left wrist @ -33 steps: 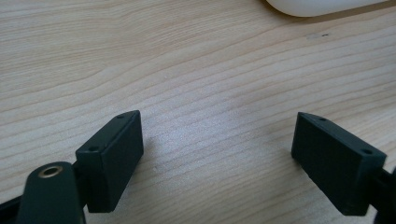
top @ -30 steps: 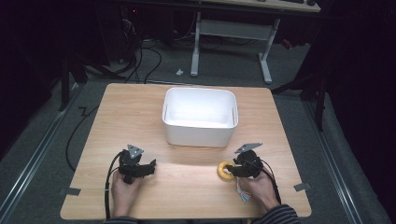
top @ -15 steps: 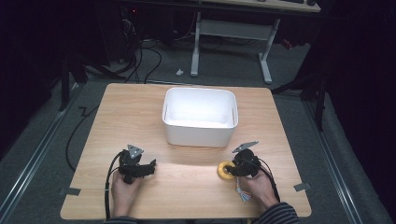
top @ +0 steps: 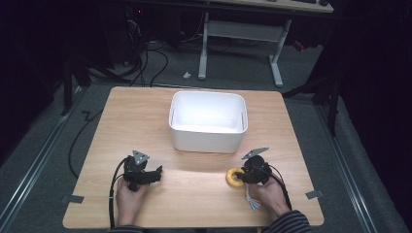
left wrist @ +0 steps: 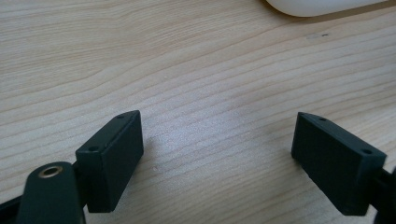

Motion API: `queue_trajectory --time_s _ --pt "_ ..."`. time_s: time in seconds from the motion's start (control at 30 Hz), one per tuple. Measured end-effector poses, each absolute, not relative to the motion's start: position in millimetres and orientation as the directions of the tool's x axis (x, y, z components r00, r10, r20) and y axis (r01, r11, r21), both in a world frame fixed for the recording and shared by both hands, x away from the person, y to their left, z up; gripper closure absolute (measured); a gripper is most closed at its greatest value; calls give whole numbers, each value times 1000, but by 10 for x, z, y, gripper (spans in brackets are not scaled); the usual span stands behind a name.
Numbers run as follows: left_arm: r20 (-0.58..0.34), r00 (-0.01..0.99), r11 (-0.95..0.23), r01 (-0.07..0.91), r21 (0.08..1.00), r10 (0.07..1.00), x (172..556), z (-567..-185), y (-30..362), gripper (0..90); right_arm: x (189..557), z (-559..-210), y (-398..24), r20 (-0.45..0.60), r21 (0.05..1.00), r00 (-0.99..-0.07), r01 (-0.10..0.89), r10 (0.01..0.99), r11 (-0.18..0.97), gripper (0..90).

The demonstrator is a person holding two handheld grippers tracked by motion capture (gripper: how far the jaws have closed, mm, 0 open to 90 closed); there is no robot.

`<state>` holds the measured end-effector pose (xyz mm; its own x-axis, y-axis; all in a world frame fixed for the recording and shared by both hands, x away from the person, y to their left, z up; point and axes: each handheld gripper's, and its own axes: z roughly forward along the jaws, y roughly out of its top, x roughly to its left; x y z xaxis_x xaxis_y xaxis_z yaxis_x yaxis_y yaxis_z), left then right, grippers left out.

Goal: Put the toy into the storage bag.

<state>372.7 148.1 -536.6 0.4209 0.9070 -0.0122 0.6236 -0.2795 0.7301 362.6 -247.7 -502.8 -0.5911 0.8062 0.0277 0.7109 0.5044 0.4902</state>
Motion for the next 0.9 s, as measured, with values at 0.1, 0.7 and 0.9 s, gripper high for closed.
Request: queue_trajectory --time_s 0.1,0.7,0.9 --pt "-12 421 -279 623 730 907 3727 -5366 1481 170 3624 -5025 -2485 31 493 -591 710 806 502 658" --pt "-12 421 -279 623 730 907 3727 -5367 1480 169 3568 -4913 -2600 40 557 -580 689 814 463 690" --pt "-12 420 -279 623 731 907 3727 -5367 1479 169 3547 -4840 -2674 44 583 -575 679 817 447 689"
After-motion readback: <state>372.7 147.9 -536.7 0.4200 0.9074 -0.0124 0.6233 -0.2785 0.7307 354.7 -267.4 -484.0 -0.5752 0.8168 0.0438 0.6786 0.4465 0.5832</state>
